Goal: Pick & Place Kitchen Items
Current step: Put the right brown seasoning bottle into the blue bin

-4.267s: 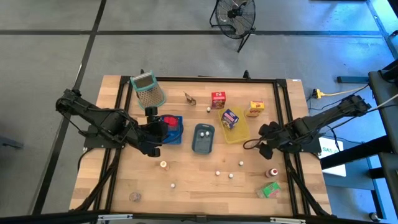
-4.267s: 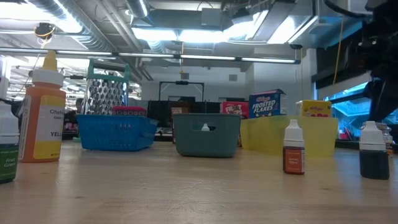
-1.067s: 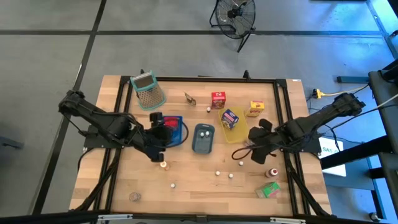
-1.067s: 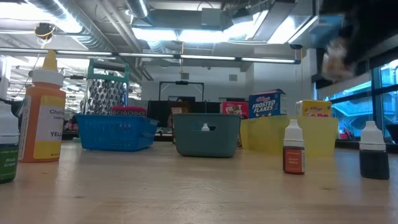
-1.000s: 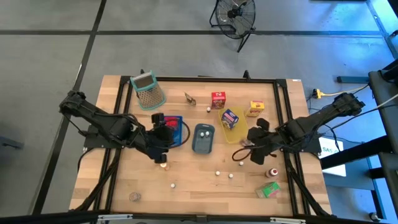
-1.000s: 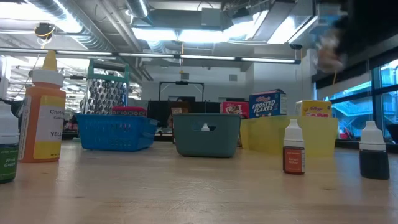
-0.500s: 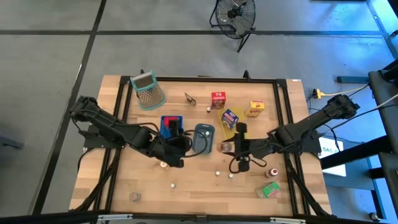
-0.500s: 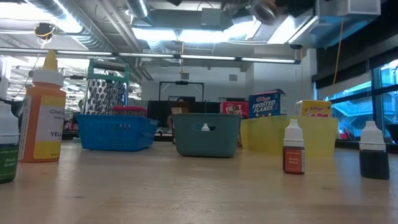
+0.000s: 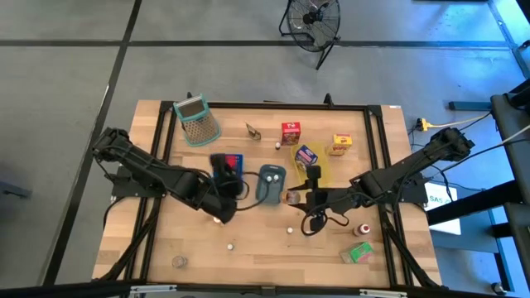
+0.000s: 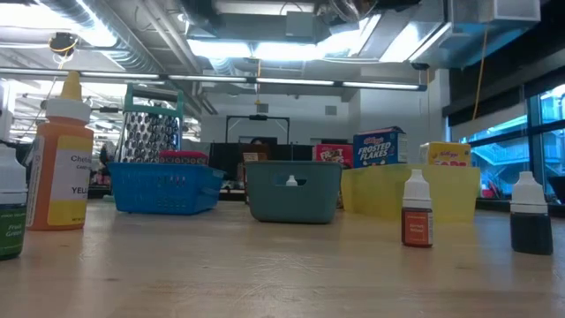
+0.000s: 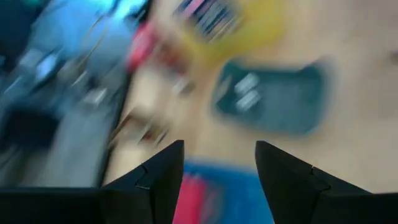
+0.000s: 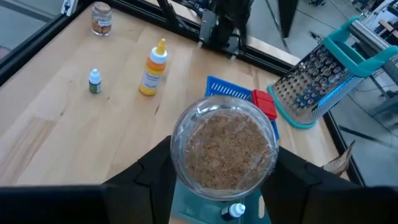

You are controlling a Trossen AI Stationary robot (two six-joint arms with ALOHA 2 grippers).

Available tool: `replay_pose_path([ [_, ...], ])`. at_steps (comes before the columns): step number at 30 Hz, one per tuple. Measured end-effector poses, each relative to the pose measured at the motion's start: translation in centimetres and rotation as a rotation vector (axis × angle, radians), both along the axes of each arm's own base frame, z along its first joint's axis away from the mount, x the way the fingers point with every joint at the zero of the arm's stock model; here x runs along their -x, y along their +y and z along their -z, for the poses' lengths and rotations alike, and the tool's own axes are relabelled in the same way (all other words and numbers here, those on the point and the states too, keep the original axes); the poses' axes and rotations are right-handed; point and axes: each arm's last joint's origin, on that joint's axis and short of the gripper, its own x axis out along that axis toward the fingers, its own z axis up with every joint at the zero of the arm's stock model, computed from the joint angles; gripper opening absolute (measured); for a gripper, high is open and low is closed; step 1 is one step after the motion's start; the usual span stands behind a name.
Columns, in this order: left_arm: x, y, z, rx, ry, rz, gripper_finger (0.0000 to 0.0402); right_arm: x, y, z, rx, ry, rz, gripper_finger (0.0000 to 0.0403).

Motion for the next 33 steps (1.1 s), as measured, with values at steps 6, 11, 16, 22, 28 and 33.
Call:
replay_pose_path([
  [6,3.8,-0.1,0.1,-0.050,0.082,-0.168,0.0193,-0.1,-0.1,-0.1,-0.002,-0.014,0.002,0.0183],
  [11,6.6,-1.6,-2.4,0.017,-0.025,-0.022,0.0193,-0.4,-0.3,-0.4,0.009,-0.036,-0.001,0.0183],
  [16,9.2,-2.0,-6.0,0.109,-0.184,0.197,0.0193,-0.5,-0.3,-0.5,0.013,-0.050,-0.004,0.0183],
  [22,11.3,-0.8,-6.7,0.225,-0.344,0.358,0.0193,-0.6,-0.3,-0.7,0.036,-0.072,-0.020,0.0183],
  [28,11.7,1.1,-1.2,0.400,-0.566,0.687,0.0193,-0.6,-0.2,-0.9,0.049,-0.084,-0.029,0.0183],
  [33,12.0,3.5,0.9,0.378,-0.795,0.705,0.0193,-0.7,-0.4,-0.9,0.052,-0.088,-0.026,0.0183],
])
